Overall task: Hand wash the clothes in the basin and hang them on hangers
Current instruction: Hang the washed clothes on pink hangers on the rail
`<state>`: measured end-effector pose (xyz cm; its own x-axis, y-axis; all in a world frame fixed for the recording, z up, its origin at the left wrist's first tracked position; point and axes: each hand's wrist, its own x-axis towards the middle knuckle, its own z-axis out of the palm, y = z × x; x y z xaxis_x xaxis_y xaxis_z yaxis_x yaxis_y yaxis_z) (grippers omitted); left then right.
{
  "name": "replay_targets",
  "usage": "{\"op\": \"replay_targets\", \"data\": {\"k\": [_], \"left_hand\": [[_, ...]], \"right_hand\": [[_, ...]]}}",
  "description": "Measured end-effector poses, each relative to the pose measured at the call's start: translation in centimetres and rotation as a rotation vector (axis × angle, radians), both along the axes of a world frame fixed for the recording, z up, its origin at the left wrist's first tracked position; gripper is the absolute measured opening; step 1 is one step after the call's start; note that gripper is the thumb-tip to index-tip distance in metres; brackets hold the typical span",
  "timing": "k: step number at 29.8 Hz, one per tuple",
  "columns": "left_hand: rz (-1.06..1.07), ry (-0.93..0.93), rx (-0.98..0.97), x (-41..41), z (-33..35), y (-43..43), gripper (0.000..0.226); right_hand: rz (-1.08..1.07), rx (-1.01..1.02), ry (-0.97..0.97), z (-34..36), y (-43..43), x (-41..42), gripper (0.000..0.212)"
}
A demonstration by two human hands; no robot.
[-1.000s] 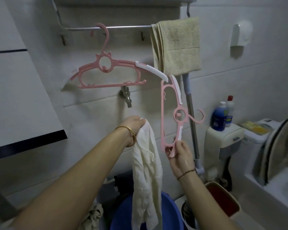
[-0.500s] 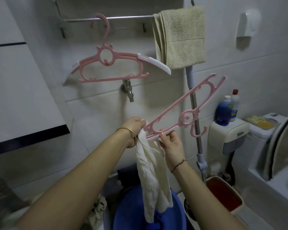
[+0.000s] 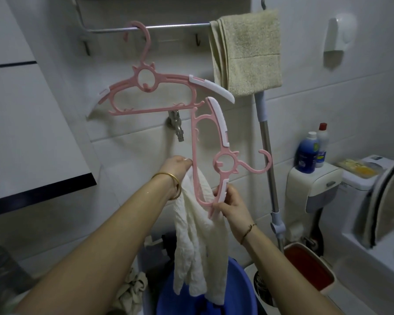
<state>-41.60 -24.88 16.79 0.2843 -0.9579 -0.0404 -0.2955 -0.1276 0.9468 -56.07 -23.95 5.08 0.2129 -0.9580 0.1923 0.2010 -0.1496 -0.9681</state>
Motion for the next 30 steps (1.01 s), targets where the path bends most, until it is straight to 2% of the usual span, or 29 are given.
{"op": "replay_targets", "data": {"k": [3, 7, 12, 14, 19, 22, 26, 27, 30], "left_hand": [[0.003, -0.005, -0.018, 0.1, -0.2, 0.0, 0.023], [0.002, -0.015, -0.004, 0.3, -0.3, -0.1, 0.019], [0.004, 0.013, 0.042, 0.1, -0.5, 0.1, 0.021], [-0.005, 0.010, 0.043, -0.1, -0.5, 0.2, 0.018], [-0.006, 0.024, 0.067, 0.1, -0.3, 0.3, 0.016], [0.007, 0.029, 0.072, 0.1, -0.2, 0.4, 0.015], [0.017, 0.009, 0.057, 0.1, -0.2, 0.6, 0.020], [0.017, 0.005, 0.059, 0.0, 0.0, 0.7, 0.021], [-0.016, -0.009, 0.099, -0.3, 0.3, 1.0, 0.023]], "right_hand": [[0.044, 0.046, 0.018, 0.5, -0.1, -0.1, 0.021], [0.127, 0.031, 0.143, 0.8, -0.3, -0.6, 0.024], [0.170, 0.010, 0.279, 1.5, -0.4, -1.2, 0.011], [0.166, 0.004, 0.269, 1.9, -0.4, -1.3, 0.008], [0.192, 0.043, 0.290, 1.9, -0.5, -1.7, 0.026], [0.165, 0.000, 0.268, 1.5, -0.8, -1.9, 0.039], [0.077, -0.042, 0.187, 2.3, -0.3, -1.5, 0.007], [0.036, -0.036, 0.165, 2.7, -0.2, -1.3, 0.007], [-0.058, -0.095, 0.117, 3.4, -0.5, -1.0, 0.028]]}}
